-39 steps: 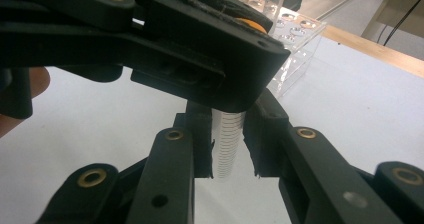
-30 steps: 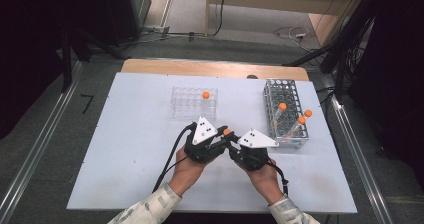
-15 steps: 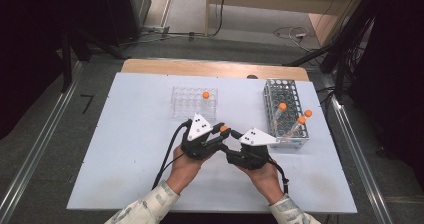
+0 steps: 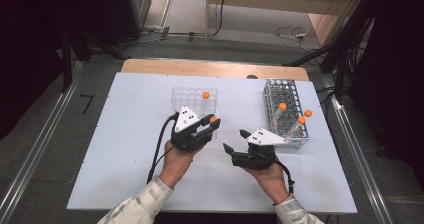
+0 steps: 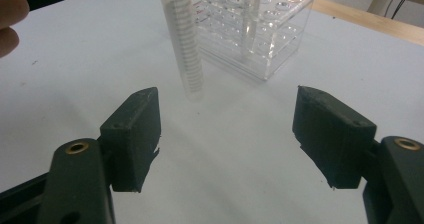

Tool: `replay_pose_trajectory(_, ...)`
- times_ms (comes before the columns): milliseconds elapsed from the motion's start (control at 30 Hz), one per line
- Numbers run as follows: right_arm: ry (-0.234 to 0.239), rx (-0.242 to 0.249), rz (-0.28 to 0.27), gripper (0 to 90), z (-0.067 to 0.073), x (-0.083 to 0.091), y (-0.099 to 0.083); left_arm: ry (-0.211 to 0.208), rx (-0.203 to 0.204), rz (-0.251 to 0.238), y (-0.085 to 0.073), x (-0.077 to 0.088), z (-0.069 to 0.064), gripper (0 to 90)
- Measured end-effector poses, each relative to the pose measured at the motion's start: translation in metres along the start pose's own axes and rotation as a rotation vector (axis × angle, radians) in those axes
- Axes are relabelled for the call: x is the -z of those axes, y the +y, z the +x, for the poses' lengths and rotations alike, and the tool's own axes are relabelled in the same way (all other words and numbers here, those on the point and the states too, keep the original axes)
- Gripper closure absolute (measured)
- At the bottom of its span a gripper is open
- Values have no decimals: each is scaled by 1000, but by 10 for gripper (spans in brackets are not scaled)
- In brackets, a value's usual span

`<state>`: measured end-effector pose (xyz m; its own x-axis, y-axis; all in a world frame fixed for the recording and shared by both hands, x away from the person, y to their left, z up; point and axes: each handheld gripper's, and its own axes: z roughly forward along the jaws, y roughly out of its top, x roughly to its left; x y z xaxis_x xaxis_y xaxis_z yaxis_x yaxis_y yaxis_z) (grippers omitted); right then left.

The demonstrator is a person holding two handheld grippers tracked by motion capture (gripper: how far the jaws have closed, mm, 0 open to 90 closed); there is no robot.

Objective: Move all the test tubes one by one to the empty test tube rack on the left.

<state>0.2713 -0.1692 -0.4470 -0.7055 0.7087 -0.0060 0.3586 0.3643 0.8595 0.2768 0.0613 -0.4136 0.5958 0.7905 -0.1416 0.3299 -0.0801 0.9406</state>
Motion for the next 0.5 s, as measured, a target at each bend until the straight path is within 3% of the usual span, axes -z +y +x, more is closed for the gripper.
replay_pose_trajectory(500, -19, -17, 5, 236, -13, 20, -12, 59, 10, -6, 8, 7, 17, 700)
